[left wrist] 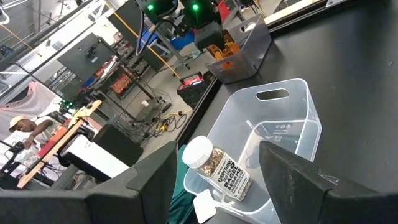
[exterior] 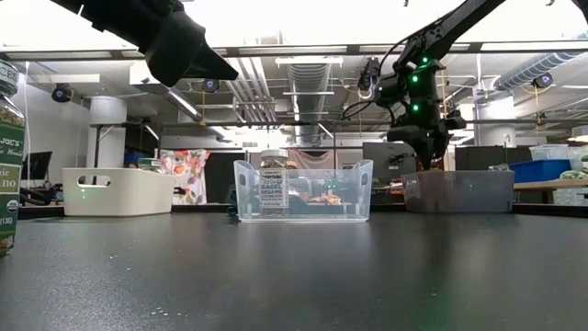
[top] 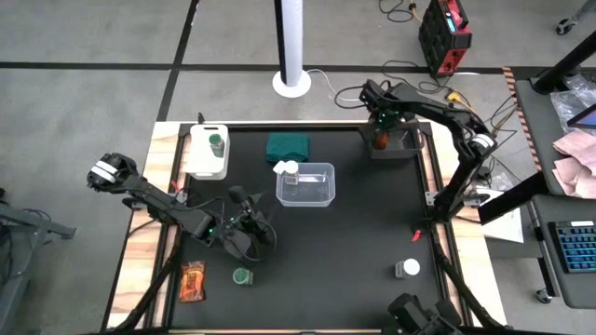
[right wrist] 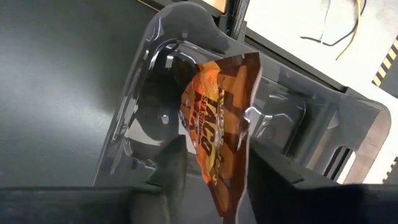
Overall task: Sort spices by type
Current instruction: Put the bottom right spice pack into the black bin, then put the green spice bottle into the white bin
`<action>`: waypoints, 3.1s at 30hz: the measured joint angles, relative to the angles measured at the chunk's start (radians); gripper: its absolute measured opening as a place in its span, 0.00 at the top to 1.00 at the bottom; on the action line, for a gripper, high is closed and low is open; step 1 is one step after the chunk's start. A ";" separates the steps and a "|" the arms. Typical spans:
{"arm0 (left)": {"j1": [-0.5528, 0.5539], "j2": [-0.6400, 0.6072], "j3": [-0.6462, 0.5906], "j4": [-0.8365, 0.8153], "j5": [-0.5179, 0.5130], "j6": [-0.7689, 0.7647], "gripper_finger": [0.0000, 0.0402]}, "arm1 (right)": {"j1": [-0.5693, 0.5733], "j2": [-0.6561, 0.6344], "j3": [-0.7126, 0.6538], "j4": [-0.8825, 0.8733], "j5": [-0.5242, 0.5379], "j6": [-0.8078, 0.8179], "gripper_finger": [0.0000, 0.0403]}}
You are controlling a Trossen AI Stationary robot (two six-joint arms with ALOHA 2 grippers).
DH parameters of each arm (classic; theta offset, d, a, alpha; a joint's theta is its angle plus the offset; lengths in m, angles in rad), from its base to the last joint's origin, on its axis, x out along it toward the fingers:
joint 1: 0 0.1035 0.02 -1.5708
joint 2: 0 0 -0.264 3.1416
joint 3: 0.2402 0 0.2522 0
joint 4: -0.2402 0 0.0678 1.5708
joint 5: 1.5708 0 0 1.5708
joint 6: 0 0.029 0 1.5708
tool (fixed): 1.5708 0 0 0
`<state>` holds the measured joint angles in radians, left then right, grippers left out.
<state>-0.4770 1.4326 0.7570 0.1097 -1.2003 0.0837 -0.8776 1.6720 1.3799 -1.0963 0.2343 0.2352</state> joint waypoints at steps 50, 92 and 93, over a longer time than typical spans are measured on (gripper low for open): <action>0.000 0.000 0.000 0.001 0.103 -0.022 0.48 | 1.001 -0.253 0.199 -0.034 0.361 0.209 0.54; 0.000 0.000 0.000 0.000 0.183 -0.033 0.48 | 1.305 -0.242 -0.406 0.741 0.472 0.251 0.51; 0.000 0.000 0.000 0.000 0.183 -0.036 0.48 | 1.306 -0.243 -0.406 0.739 0.471 0.244 0.51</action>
<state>-0.4770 1.4326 0.7570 0.1097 -1.0176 0.0474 0.4284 1.4292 0.9737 -0.3570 0.7054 0.4797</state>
